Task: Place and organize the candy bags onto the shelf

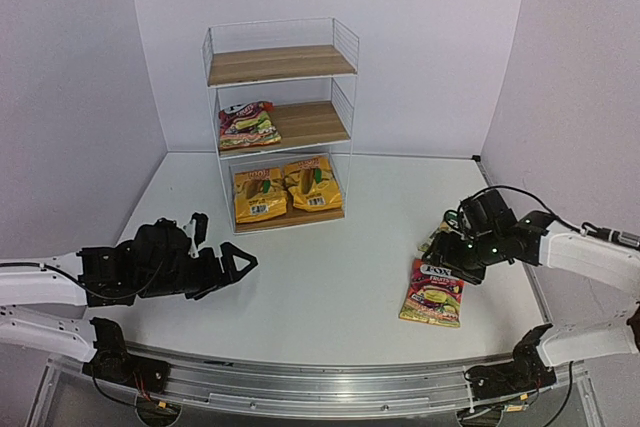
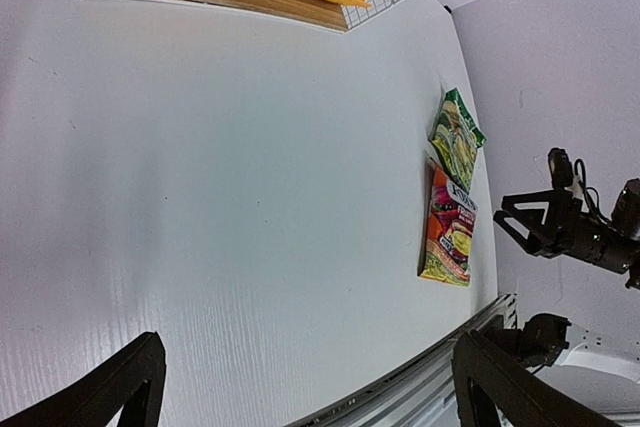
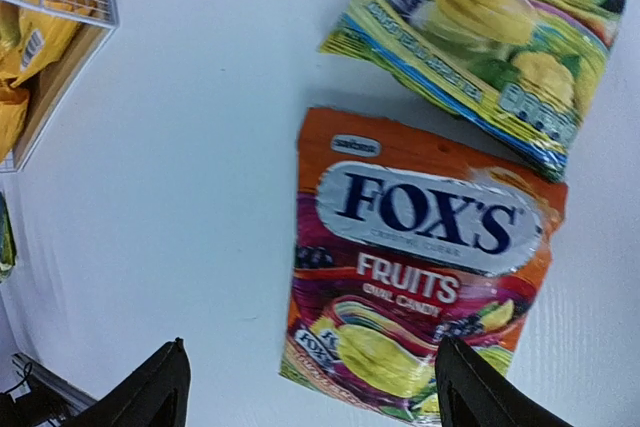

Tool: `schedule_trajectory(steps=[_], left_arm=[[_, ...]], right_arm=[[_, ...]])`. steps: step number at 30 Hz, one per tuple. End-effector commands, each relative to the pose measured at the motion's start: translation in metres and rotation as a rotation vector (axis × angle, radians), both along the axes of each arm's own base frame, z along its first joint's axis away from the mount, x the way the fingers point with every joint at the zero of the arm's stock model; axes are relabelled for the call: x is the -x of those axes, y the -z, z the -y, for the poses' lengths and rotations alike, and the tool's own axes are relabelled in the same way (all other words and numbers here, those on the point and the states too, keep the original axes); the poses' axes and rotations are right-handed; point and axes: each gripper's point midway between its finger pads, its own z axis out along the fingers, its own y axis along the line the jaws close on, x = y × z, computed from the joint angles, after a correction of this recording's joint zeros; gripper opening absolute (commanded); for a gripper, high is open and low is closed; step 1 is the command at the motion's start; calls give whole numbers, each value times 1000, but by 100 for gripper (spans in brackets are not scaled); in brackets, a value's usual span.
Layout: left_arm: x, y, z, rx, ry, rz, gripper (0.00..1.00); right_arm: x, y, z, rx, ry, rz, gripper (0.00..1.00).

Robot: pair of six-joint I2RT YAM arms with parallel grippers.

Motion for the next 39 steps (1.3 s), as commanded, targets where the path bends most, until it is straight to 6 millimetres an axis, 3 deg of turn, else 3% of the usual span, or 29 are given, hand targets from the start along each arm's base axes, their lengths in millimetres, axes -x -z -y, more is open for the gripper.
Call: schedule_trajectory(steps=[1, 9, 16, 21, 24, 28, 34, 39], left_arm=[[-2, -16, 24, 52, 67, 34, 100], [-2, -10, 44, 60, 125, 19, 100], [-4, -10, 57, 80, 159, 26, 99], [0, -8, 65, 95, 192, 11, 99], [0, -7, 68, 100, 200, 8, 99], [0, -5, 73, 108, 216, 8, 100], [3, -12, 83, 150, 263, 21, 99], [9, -29, 99, 224, 341, 54, 99]], right_arm=[[22, 23, 31, 15, 82, -79, 81], [30, 51, 58, 20, 136, -164, 81], [23, 71, 46, -73, 132, -147, 74], [19, 86, 41, -92, 132, -161, 62], [16, 85, 34, -133, 119, -148, 42], [9, 72, 28, -172, 101, -98, 2], [4, 30, 5, -328, 36, -25, 0], [-1, -31, -24, -517, -47, 64, 0]])
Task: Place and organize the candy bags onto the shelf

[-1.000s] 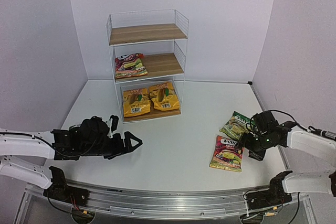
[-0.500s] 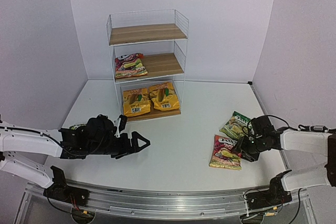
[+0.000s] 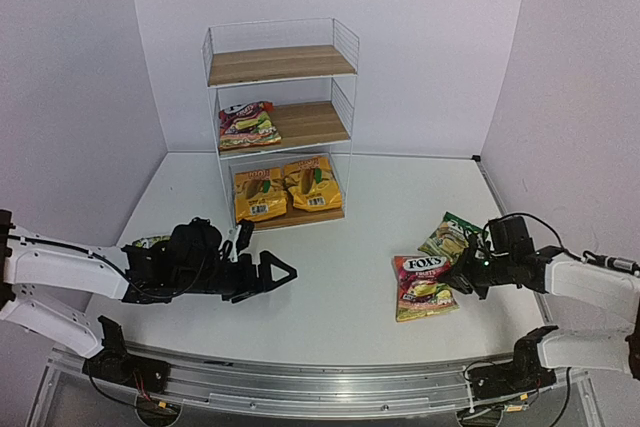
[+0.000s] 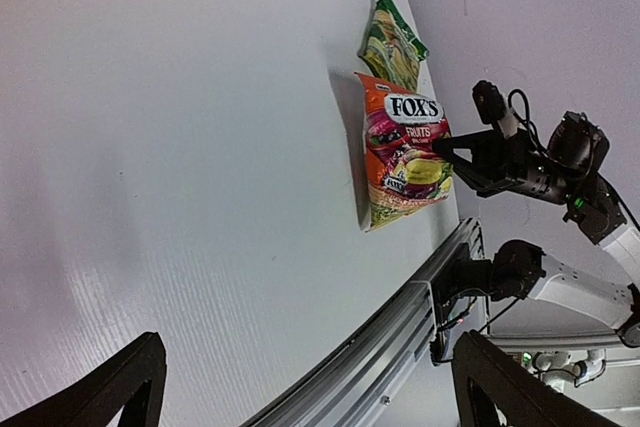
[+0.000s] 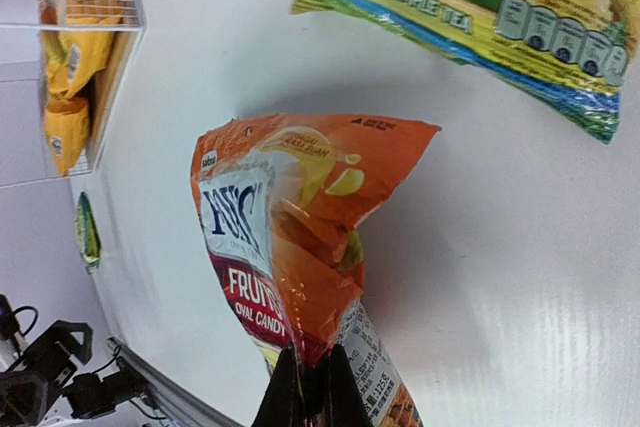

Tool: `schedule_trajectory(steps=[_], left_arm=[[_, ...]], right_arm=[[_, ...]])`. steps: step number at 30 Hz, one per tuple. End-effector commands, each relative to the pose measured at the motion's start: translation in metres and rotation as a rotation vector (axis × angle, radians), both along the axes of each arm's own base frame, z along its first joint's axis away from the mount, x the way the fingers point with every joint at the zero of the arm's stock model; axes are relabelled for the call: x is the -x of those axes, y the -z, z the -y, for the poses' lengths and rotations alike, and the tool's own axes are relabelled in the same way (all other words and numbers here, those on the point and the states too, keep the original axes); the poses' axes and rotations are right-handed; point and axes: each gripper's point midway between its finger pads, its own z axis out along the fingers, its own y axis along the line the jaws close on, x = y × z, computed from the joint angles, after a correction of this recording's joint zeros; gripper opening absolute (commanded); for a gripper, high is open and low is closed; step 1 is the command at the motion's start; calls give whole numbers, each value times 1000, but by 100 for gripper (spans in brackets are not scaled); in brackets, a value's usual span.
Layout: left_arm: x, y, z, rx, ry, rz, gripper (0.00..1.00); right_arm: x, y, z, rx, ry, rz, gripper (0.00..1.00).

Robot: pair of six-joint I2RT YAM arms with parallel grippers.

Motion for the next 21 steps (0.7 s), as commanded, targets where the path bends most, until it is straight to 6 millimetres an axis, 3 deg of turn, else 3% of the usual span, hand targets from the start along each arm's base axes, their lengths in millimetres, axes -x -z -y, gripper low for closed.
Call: schedule_trajectory(steps=[1, 6, 9, 13, 17, 21], left_arm=[[2, -45, 31, 152, 105, 83, 99], [9, -57, 52, 232, 203, 97, 97], [15, -73, 63, 310, 260, 125, 95], [20, -96, 69, 416, 279, 173, 93], [18, -113, 71, 493, 248, 198, 90], [18, -113, 82, 468, 242, 205, 86]], right_arm=[[-9, -78, -41, -236, -99, 139, 0], [-8, -146, -84, -298, -202, 279, 0], [-7, -172, -106, -319, -227, 328, 0], [-11, -192, -128, -395, -230, 384, 0], [-17, -198, -138, -399, -202, 424, 0], [-24, -208, -145, -437, -169, 465, 0]])
